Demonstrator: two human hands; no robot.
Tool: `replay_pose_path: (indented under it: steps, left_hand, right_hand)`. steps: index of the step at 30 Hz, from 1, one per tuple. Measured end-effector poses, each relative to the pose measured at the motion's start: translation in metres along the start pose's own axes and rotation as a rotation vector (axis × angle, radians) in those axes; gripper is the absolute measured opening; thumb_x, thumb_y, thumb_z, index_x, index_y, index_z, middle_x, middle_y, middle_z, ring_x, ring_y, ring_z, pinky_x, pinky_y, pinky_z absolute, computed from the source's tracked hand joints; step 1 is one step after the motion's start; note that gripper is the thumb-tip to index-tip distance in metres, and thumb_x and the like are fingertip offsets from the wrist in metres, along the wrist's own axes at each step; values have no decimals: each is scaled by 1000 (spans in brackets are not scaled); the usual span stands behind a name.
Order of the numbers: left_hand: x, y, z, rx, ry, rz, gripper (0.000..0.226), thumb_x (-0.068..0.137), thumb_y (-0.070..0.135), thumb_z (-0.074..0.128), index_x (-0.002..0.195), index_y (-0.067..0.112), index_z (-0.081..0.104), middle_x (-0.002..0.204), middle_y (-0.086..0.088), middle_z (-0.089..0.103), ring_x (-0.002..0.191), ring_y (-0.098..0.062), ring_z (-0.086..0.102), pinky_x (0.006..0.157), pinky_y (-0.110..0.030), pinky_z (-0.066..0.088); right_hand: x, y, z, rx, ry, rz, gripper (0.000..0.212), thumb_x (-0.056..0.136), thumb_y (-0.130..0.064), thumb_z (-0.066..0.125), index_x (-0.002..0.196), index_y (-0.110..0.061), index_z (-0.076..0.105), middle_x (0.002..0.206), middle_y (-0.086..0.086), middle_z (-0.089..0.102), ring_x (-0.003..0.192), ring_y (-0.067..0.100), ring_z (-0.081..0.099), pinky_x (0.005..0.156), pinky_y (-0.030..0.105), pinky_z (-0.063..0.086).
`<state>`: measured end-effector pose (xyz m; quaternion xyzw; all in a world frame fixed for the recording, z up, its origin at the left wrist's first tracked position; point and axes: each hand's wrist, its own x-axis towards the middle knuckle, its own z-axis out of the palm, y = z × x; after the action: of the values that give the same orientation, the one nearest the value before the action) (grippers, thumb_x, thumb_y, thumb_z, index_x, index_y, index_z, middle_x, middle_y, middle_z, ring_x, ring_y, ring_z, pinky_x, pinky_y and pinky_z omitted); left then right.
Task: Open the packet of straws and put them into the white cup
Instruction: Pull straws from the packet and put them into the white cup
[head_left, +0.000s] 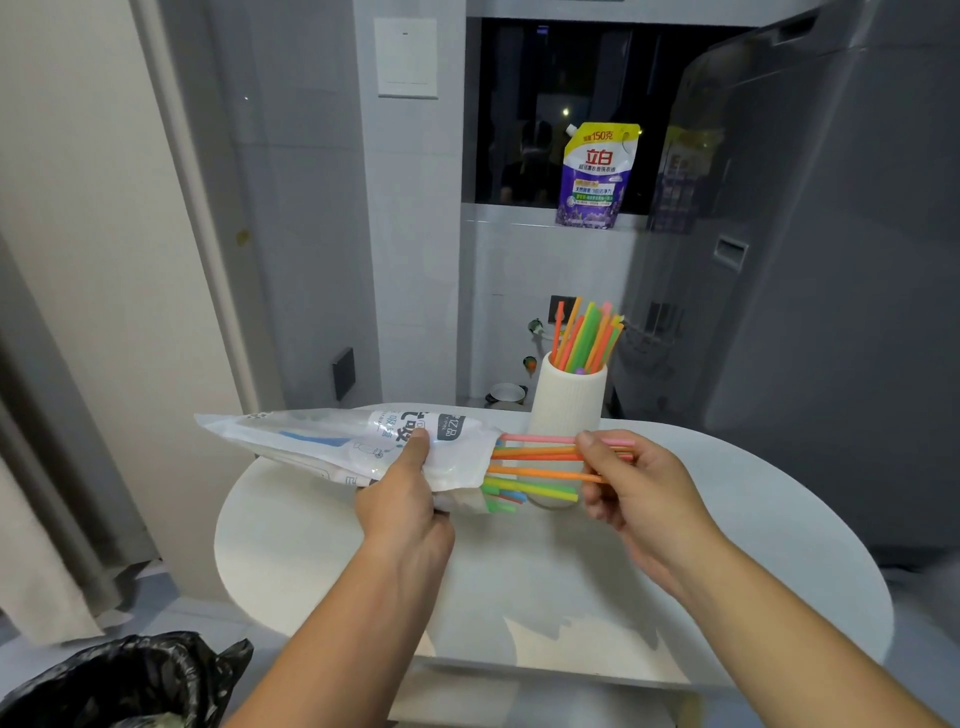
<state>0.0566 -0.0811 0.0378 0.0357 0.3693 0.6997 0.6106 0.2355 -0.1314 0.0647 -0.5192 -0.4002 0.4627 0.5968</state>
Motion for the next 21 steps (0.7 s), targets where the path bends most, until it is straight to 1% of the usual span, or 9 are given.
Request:
replay_pose_path:
  steps: [3, 6, 9, 11, 13, 15, 17, 19, 21]
  left_hand:
    - [1, 1, -1, -7, 4, 7, 54, 89, 4, 78, 140, 14, 61, 124, -7, 76, 91, -21, 77, 52, -30, 63]
    - [1, 2, -1, -10, 0, 13, 54, 89, 3, 78, 139, 14, 61, 124, -7, 76, 92, -21, 77, 54, -30, 64]
    - [1, 2, -1, -11, -8, 12, 53, 89, 3, 77, 140, 13, 61, 123, -7, 76, 90, -20, 77, 52, -28, 62]
    - [0, 0, -1, -9, -12, 4, 53, 90, 3, 77, 139, 13, 61, 123, -6, 76, 91, -20, 77, 56, -30, 64]
    - [0, -2, -1, -5, -15, -2, 53, 90, 3, 77, 140, 14, 61, 123, -6, 76, 91, -20, 77, 58, -31, 65]
    - [1, -5, -2, -5, -16, -4, 54, 90, 4, 77, 140, 14, 61, 124, -6, 76, 92, -20, 77, 57, -31, 65]
    - [3, -6, -3, -5, -20, -6, 53, 90, 4, 76, 140, 14, 60, 124, -7, 76, 94, -21, 77, 61, -33, 66]
    - [4, -7, -3, -3, -26, -13, 52, 91, 5, 76, 139, 12, 61, 124, -7, 76, 97, -22, 77, 69, -35, 66]
    - [5, -8, -4, 5, -30, -31, 50, 91, 7, 76, 138, 11, 61, 124, -7, 76, 97, -22, 77, 71, -37, 66]
  right_hand:
    - [0, 0, 7, 221, 5, 107, 13, 91, -15, 68, 92, -3, 66, 64, 5, 56, 49, 9, 50, 39, 18, 41]
    - [1, -4, 9, 404, -31, 171, 10, 85, -12, 70, 90, -4, 66, 65, 4, 59, 54, 8, 54, 44, 16, 47]
    - [0, -3, 13, 535, -60, 189, 16, 76, -7, 71, 90, -3, 67, 68, 5, 61, 59, 9, 57, 50, 15, 51]
    - [0, 0, 17, 580, -60, 173, 19, 75, -5, 70, 93, 0, 68, 70, 6, 60, 61, 10, 57, 51, 15, 51]
    - [0, 3, 21, 561, -46, 146, 20, 82, -7, 69, 99, 2, 69, 73, 6, 60, 63, 11, 55, 52, 17, 51]
    - [1, 7, 23, 495, -32, 105, 22, 86, -14, 67, 103, 1, 69, 74, 6, 59, 65, 11, 54, 56, 19, 51]
    - [2, 10, 25, 408, -27, 62, 21, 93, -19, 62, 102, -2, 71, 73, 5, 58, 65, 10, 54, 61, 21, 49]
    - [3, 12, 26, 322, -1, 15, 23, 99, -22, 55, 101, -6, 72, 74, 4, 61, 66, 10, 55, 65, 24, 47]
    - [2, 13, 27, 208, 55, -51, 25, 101, -25, 54, 98, -9, 73, 71, 3, 65, 66, 12, 58, 68, 26, 50]
